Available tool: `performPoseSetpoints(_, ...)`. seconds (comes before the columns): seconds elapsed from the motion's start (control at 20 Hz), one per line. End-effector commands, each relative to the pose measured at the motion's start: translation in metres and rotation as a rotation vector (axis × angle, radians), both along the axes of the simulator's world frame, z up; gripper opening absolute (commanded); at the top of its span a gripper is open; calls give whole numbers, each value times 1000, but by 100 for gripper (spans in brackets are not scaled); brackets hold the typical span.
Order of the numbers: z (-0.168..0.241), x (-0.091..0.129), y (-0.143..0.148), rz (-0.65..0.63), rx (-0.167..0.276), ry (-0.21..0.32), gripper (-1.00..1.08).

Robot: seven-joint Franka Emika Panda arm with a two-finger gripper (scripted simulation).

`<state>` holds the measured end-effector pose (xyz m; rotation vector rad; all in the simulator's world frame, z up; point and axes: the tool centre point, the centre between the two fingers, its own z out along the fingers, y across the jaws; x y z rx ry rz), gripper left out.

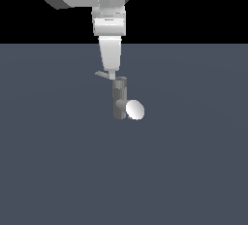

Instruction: Turn on the faucet by rotating a designated handle.

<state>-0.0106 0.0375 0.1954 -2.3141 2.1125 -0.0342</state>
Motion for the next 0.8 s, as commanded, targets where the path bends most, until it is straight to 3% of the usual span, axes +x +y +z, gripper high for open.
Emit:
performPoseSetpoints(0.0, -13, -2, 52, 73, 8, 20, -100)
performPoseSetpoints(0.05, -13, -2, 52, 73, 8, 20, -100)
performPoseSetpoints(0.1, 0, 5, 4, -4, 5, -3, -100)
performPoseSetpoints(0.75, -7, 38, 37, 36, 7, 10, -100)
